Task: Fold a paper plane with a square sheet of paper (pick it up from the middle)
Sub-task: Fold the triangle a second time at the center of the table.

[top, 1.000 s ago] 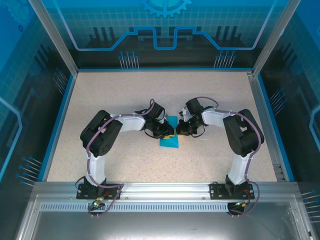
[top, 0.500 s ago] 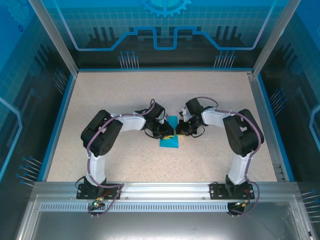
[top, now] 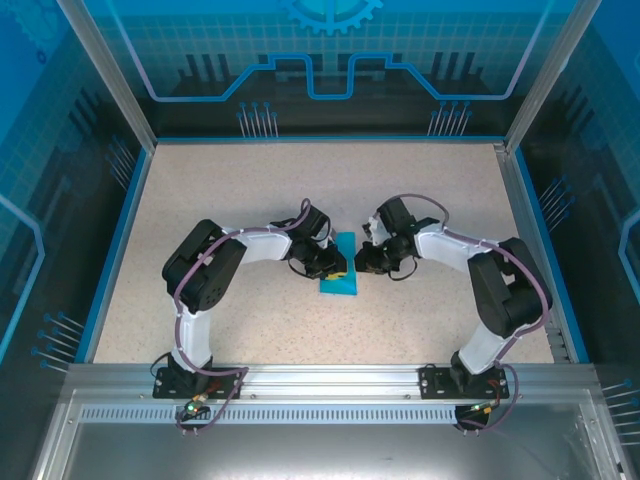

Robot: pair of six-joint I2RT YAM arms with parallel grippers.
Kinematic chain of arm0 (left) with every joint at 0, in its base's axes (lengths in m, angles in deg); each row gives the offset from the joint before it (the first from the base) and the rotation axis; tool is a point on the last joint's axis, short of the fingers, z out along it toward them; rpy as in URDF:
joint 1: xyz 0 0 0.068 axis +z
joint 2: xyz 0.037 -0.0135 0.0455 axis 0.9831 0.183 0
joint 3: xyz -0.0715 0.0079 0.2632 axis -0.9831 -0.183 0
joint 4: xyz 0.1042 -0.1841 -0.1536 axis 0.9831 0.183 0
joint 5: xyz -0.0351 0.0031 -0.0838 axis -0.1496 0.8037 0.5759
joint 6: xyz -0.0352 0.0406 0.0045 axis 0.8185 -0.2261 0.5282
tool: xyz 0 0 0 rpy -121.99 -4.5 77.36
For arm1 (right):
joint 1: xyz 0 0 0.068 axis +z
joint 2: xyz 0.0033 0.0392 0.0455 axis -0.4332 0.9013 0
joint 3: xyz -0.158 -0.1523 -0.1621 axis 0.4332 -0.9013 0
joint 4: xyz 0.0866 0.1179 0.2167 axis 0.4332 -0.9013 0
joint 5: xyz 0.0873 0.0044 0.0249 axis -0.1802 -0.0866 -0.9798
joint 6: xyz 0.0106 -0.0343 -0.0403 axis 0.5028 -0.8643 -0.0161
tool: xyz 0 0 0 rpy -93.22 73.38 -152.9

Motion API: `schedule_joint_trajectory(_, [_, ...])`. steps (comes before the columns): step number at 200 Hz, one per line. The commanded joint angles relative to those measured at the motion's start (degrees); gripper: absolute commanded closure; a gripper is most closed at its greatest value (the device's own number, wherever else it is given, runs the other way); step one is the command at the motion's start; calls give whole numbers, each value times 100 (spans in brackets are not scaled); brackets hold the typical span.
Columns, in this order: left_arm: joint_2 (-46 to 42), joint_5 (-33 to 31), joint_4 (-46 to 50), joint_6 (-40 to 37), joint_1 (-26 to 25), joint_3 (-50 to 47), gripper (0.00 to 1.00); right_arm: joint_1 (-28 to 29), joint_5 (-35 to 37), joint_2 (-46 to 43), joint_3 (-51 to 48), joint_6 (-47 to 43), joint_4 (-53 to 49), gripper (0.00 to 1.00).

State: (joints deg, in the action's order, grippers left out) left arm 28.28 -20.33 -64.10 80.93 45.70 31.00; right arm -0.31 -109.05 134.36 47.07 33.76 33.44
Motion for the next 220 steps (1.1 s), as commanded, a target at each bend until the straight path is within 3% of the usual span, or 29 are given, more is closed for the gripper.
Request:
schedule_joint_trajectory(1, [149,50,85,9,-29,99,82,271,-257,-104,-203,151,-155,87])
schedule_joint_trajectory(82, [156,30,-276,406,-34,24,81,533,-315,-43,-394,376,52,90])
schedule_joint_trajectory(220, [191,-100,-177,463,-26,-9,82,548,305,236,-571,325,-149,91])
